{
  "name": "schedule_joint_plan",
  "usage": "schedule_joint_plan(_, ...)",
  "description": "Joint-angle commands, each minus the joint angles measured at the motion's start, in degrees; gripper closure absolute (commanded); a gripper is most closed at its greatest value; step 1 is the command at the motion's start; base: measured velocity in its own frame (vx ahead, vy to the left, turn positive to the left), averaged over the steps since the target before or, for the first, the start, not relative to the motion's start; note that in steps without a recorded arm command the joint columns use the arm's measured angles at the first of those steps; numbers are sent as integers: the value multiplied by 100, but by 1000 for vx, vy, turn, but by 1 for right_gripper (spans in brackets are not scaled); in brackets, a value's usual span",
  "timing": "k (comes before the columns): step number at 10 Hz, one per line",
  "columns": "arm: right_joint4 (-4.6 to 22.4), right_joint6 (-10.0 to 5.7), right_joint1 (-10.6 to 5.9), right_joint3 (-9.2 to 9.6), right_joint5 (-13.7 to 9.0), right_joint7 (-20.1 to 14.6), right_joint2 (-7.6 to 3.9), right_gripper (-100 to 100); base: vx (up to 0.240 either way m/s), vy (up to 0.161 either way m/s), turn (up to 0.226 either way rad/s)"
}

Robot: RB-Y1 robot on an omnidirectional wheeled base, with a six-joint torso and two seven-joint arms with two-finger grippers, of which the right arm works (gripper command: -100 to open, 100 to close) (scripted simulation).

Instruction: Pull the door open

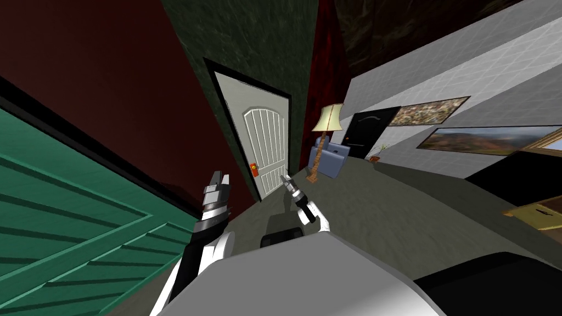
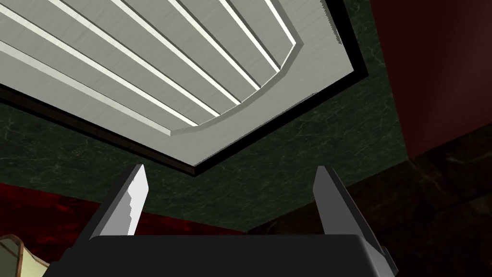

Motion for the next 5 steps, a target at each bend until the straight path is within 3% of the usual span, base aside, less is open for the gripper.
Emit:
schedule_joint_plan(1,257,44,-178,136,208,174,-8,-100,102,161,-237)
schedule_joint_plan(5,677,27,-397,318,498,434,7,-100,65,106,-135)
